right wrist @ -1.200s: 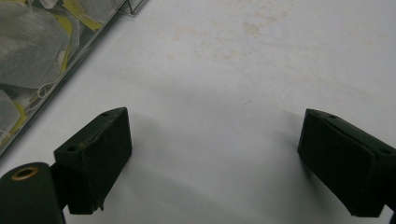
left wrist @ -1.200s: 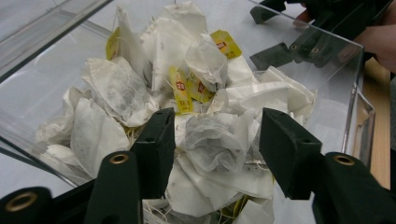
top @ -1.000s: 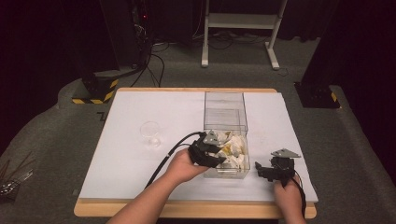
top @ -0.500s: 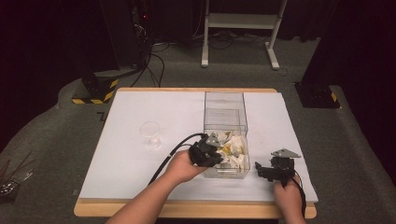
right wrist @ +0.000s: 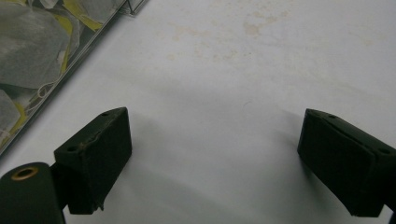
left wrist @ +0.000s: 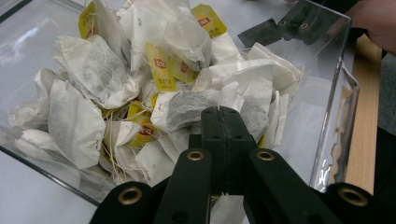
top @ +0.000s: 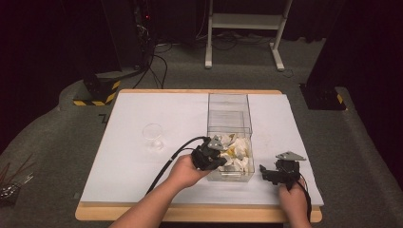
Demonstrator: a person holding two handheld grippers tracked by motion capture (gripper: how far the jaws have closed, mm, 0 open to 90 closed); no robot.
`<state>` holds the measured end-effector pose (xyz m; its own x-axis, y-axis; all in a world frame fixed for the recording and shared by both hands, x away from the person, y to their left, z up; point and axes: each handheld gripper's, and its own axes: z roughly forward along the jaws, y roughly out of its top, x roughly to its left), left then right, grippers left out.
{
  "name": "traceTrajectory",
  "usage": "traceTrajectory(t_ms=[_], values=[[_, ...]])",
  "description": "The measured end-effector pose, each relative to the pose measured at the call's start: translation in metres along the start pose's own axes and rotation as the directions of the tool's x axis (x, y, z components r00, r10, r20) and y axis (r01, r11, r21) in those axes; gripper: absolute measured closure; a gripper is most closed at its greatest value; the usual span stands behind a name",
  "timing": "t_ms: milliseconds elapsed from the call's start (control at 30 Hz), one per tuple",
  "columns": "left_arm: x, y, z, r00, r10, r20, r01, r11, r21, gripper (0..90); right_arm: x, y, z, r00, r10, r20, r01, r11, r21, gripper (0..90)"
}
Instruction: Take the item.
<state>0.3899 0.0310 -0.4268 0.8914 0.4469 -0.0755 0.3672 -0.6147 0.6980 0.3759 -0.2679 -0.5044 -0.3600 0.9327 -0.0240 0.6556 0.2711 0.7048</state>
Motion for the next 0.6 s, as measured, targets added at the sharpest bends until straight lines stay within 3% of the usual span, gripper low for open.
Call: traceTrajectory(t_ms=[600], values=[[0.0060,-0.0100,-0.0102,0.9996,-0.029,-0.002,0.029,0.9947,-0.098,89.9,0.0001,0.0000,0.0000,1.0000,-0.001,0.000,0.001,1.000,0.000,9.9]])
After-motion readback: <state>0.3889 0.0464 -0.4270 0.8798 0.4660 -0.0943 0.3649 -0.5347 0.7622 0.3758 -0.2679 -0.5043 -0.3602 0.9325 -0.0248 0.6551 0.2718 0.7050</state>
